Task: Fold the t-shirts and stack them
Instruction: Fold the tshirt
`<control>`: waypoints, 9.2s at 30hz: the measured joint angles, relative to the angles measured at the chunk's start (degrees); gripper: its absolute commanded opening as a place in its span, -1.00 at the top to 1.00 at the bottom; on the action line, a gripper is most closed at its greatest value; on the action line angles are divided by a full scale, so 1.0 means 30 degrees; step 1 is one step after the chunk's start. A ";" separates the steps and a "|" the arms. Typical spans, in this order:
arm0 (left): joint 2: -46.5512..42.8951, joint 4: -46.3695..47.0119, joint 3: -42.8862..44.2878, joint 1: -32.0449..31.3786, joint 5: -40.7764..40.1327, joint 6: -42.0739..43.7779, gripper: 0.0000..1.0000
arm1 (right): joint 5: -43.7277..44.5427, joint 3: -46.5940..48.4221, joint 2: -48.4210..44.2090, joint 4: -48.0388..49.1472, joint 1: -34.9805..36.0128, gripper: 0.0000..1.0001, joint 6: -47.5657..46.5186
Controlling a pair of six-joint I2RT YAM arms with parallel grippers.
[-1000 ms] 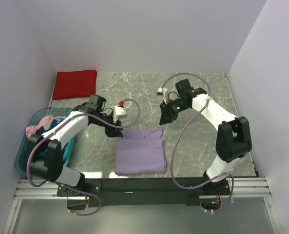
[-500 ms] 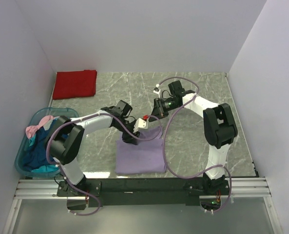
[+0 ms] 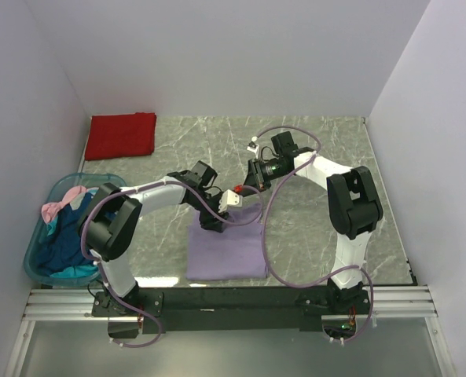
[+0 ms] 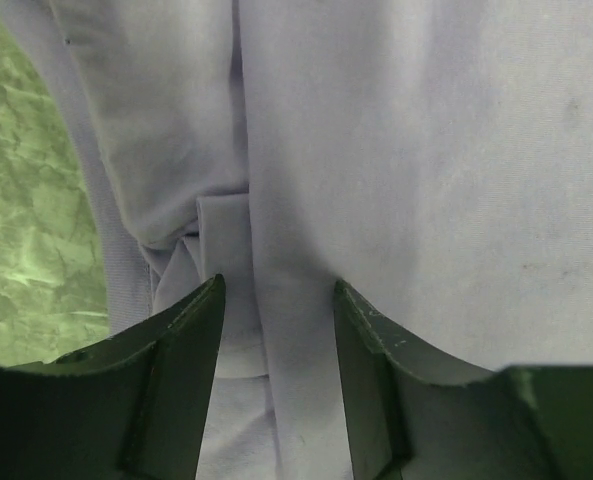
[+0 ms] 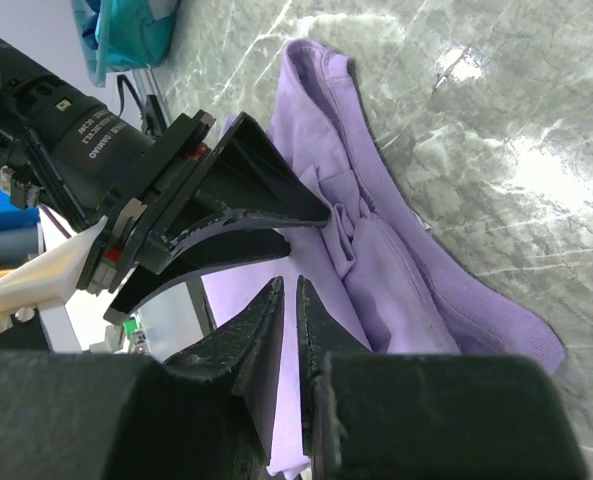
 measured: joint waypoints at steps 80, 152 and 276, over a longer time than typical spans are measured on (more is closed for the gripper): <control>-0.3271 0.5566 -0.1566 -0.0255 -0.4554 0.0503 0.99 | -0.4211 0.1523 0.7074 0.1814 0.2703 0.68 0.2113; -0.0423 0.4065 -0.1989 0.8167 0.0656 -1.9664 0.09 | 0.4699 -0.0525 -0.0270 -0.4605 -0.0874 0.04 -0.2295; -0.4860 1.2968 -0.5960 0.7446 0.6258 -2.7081 0.12 | 0.0896 -0.5705 -0.4146 0.6127 0.0393 0.14 0.7970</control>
